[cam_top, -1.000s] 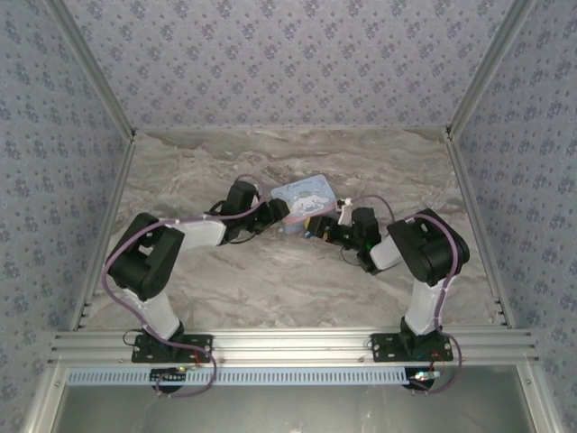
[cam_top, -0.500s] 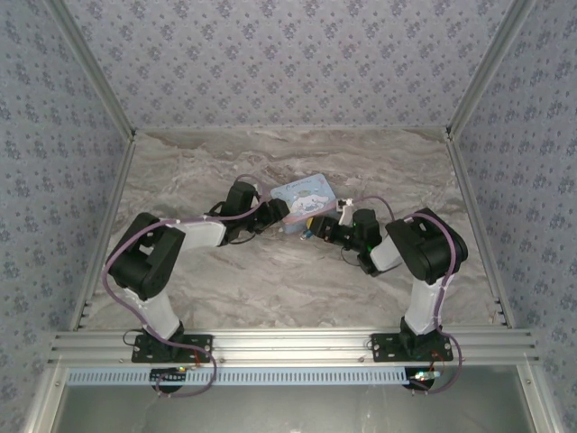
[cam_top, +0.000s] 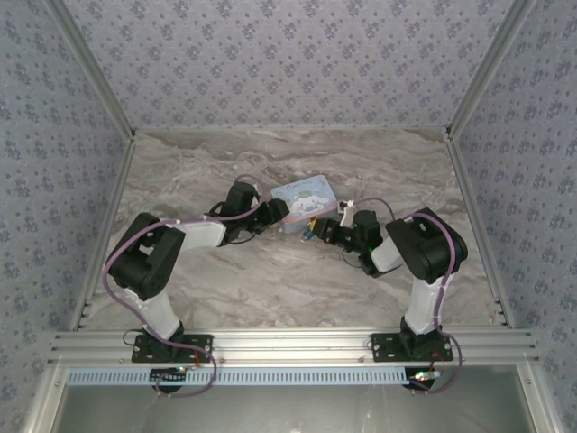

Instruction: Unlock a padlock with a key

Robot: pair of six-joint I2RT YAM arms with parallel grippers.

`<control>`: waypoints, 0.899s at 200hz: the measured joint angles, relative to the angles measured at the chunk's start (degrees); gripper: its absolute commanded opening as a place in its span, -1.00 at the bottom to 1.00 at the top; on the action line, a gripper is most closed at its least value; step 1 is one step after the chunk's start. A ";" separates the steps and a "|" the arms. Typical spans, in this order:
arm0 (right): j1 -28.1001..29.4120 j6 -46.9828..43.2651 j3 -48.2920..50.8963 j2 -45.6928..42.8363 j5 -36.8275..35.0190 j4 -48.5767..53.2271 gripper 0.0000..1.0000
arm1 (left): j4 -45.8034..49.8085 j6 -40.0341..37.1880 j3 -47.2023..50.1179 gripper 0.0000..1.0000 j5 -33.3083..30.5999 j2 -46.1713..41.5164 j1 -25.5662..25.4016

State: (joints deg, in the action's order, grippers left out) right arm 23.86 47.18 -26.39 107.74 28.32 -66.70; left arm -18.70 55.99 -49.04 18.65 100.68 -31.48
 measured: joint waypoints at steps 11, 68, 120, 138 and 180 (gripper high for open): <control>0.02 -0.07 0.02 0.07 0.02 0.02 -0.69 | -0.17 0.02 0.09 0.33 -0.04 0.00 0.00; -0.04 0.11 0.33 0.11 -0.04 -0.48 -0.93 | -0.39 0.02 0.13 0.33 -0.26 0.00 0.00; -1.01 1.09 1.40 0.11 -0.85 -1.46 -0.98 | -0.39 0.00 0.15 0.33 -0.44 0.00 0.00; -1.25 1.53 1.60 0.11 -1.16 -2.21 -0.98 | -0.57 0.00 0.28 0.33 -0.46 0.00 0.00; -1.88 3.30 2.54 0.11 -2.01 -4.24 -1.00 | -1.09 0.02 0.68 0.33 -0.63 0.00 0.00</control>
State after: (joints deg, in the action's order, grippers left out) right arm 21.98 50.48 -23.86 107.85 26.30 -70.94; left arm -19.79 56.01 -48.36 18.02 100.68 -31.48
